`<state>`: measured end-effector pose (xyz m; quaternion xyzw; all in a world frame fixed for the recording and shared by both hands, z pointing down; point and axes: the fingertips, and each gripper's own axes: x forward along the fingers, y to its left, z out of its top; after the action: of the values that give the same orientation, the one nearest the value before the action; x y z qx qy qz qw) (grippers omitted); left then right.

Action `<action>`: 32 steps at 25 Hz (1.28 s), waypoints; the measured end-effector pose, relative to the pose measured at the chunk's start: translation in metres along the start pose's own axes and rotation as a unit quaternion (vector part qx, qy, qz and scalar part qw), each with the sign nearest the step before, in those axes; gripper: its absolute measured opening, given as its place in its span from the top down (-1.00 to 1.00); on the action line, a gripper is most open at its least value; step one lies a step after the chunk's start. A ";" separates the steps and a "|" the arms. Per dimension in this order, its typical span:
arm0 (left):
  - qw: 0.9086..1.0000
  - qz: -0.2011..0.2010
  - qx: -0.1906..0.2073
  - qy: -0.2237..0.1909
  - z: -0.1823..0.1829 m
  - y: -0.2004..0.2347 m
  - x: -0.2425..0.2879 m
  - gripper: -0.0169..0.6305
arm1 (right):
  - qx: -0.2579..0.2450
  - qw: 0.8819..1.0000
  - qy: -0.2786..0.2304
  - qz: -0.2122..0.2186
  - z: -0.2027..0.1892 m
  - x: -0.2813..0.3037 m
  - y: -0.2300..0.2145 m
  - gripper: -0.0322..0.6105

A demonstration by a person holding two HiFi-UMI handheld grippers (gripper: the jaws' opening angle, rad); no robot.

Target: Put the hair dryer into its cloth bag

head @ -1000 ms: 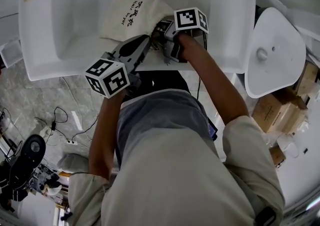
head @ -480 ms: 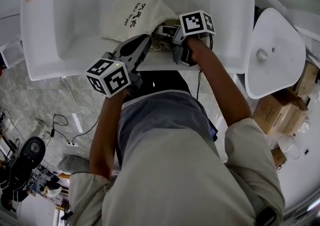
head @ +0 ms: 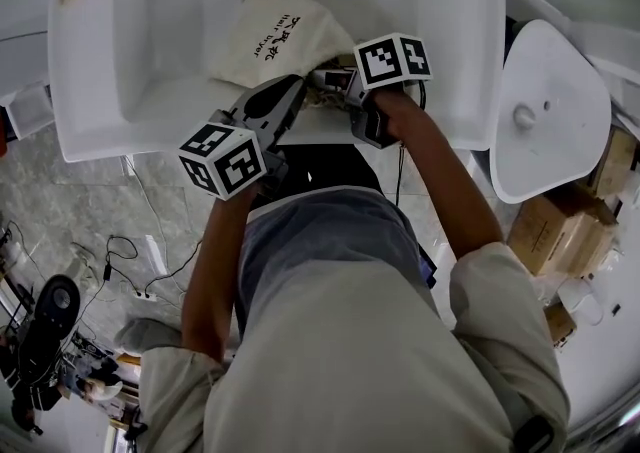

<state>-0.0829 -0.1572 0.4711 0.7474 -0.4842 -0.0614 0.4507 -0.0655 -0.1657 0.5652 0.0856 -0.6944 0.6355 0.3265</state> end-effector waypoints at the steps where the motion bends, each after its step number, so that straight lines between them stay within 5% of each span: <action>1: 1.000 -0.003 0.005 0.000 0.000 -0.001 -0.001 0.88 | -0.004 1.000 0.000 -0.004 -0.001 -0.002 0.001 -0.60; 7: 0.999 0.002 0.050 -0.006 0.007 -0.010 -0.003 0.89 | -0.151 0.986 -0.037 -0.067 0.017 -0.028 0.014 -0.60; 12: 0.987 0.014 0.149 0.051 -0.009 -0.023 0.010 0.88 | -0.148 0.985 -0.040 -0.075 0.014 -0.042 0.005 -0.59; 17: 0.990 0.014 0.128 0.049 -0.015 -0.022 0.006 0.88 | -0.115 0.991 -0.062 -0.042 0.004 -0.069 0.006 -0.59; 28: 0.993 0.004 0.115 0.027 -0.021 -0.037 -0.007 0.88 | -0.119 0.987 -0.104 -0.040 0.002 -0.087 0.010 -0.56; 32: 0.995 0.006 0.101 0.008 -0.018 -0.043 -0.014 0.88 | -0.126 0.984 -0.114 -0.044 -0.004 -0.095 0.013 -0.24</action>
<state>-0.0520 -0.1293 0.4455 0.7867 -0.4886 -0.0039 0.3773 0.0025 -0.1879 0.5012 0.1463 -0.7974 0.5136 0.2809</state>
